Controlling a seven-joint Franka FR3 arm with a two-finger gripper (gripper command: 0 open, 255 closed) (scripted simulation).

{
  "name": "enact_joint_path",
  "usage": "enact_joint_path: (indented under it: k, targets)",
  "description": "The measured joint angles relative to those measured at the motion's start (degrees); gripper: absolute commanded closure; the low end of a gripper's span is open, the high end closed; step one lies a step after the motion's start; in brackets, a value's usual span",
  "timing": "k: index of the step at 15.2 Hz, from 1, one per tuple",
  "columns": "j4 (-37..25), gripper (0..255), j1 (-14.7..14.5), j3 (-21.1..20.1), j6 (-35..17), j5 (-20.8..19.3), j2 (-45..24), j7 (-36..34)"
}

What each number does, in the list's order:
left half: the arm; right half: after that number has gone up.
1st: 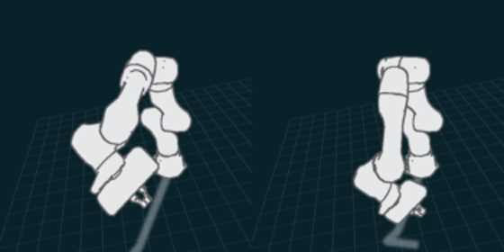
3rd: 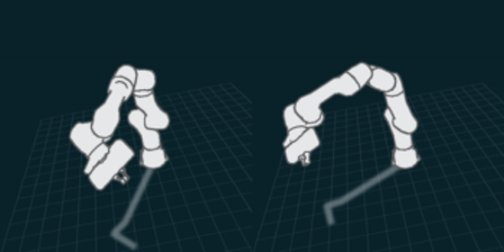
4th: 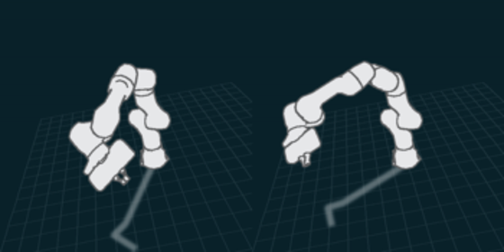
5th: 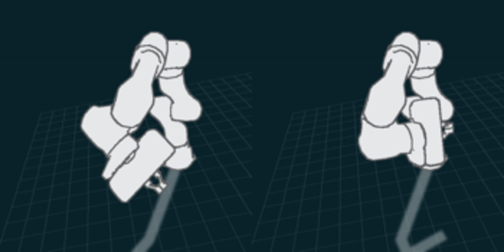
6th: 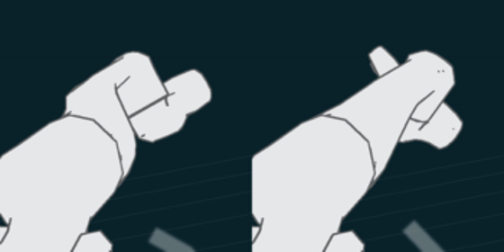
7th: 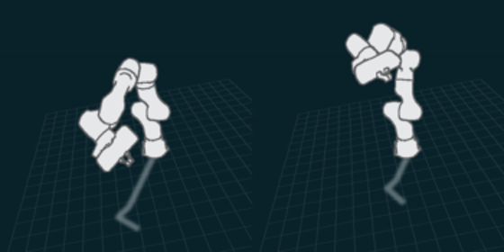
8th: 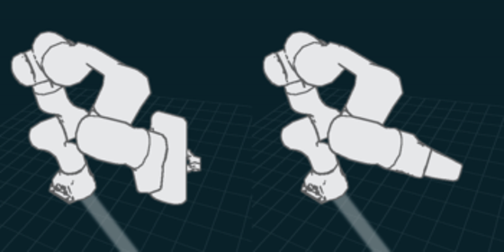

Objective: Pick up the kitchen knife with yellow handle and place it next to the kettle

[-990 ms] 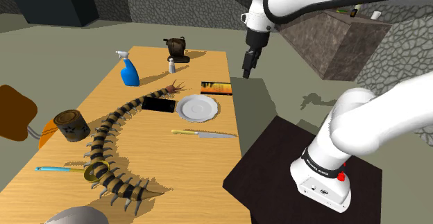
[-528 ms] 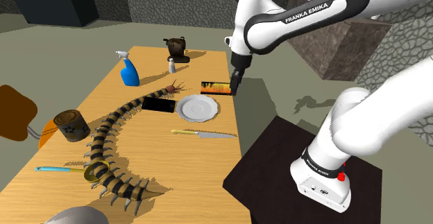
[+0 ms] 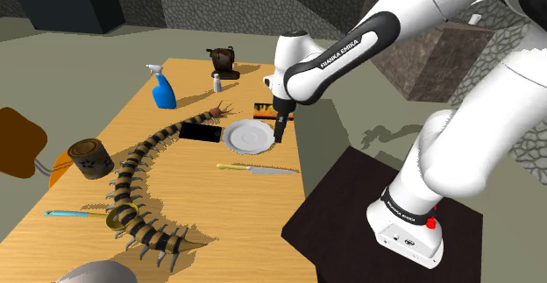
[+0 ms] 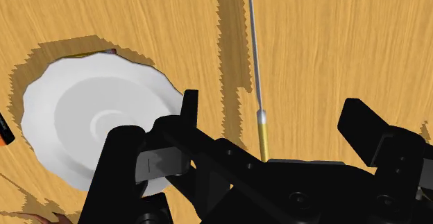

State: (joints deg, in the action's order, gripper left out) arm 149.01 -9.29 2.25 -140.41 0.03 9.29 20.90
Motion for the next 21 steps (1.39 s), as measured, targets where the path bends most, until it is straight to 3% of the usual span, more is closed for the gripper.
enact_joint_path:
  k: [9,13,21]
  targets:
    - [-5.66,0,-2.76,-2.38,-15.35,0.79,-20.74,4.26]
    - [-9.32,0,-3.38,-3.15,-19.85,0.24,-28.78,5.69]
    - [-11.41,0,-3.69,-3.13,-24.99,0.01,-35.99,5.68]
